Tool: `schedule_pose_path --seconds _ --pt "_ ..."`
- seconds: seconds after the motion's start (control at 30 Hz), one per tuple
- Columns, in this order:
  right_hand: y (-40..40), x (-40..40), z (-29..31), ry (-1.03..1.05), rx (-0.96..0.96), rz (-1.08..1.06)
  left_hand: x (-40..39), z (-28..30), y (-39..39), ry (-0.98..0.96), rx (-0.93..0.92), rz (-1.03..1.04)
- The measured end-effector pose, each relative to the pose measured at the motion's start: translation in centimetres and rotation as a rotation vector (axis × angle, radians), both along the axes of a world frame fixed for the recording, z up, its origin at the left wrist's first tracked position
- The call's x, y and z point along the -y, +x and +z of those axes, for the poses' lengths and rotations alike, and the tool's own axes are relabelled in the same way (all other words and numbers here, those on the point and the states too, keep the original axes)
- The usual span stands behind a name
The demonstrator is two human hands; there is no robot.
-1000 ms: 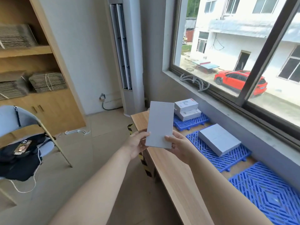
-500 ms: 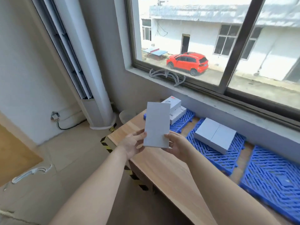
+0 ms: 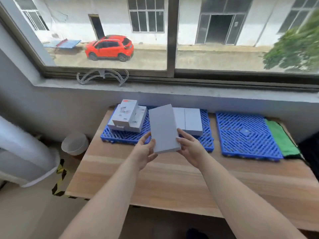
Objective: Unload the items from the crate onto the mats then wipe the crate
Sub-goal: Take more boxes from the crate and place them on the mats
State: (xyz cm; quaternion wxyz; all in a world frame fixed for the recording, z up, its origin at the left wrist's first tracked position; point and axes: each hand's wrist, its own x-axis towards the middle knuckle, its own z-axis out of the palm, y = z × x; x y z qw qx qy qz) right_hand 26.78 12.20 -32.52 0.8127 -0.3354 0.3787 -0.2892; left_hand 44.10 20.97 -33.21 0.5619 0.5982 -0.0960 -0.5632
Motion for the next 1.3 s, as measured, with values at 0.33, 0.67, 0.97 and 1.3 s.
schedule_pose_path --seconds 0.33,0.67,0.97,1.3 --pt "-2.3 9.0 -5.9 -0.065 -0.231 -0.108 11.8 -4.4 -2.8 0.087 0.097 -0.117" --pt "0.9 18.2 -7.3 -0.114 -0.465 -0.165 22.3 -5.9 -1.2 0.19 0.36 -0.277" --pt "2.0 20.6 -10.4 -0.063 -0.602 -0.196 26.0 -8.6 0.4 0.237 0.366 -0.363" --pt "2.4 21.6 -11.2 -0.104 -0.649 -0.308 27.7 -10.1 0.4 0.193 0.392 -0.414"
